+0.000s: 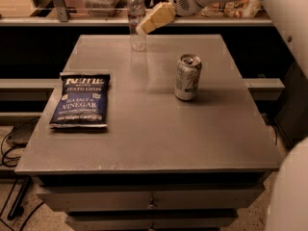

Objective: Pick water bottle

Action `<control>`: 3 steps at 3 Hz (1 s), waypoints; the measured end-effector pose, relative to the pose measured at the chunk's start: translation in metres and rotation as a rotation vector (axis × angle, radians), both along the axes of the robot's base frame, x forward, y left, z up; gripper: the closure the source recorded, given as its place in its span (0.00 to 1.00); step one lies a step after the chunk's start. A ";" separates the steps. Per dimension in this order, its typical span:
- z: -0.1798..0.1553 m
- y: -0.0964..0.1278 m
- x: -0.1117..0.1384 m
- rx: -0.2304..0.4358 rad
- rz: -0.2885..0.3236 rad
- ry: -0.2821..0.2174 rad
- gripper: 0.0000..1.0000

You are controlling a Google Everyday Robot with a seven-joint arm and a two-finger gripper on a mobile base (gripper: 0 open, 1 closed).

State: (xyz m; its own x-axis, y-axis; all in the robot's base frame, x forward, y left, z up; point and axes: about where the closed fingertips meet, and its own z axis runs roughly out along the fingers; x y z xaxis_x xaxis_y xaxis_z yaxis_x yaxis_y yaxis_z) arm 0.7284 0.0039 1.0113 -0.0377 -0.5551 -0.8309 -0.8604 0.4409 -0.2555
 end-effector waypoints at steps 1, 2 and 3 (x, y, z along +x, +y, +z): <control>-0.013 0.012 0.024 0.058 -0.025 0.007 0.00; -0.028 0.023 0.046 0.119 -0.049 0.023 0.00; -0.040 0.030 0.064 0.168 -0.071 0.037 0.00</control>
Offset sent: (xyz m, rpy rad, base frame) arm 0.0730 0.0300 -0.0419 0.1943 0.0354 -0.0872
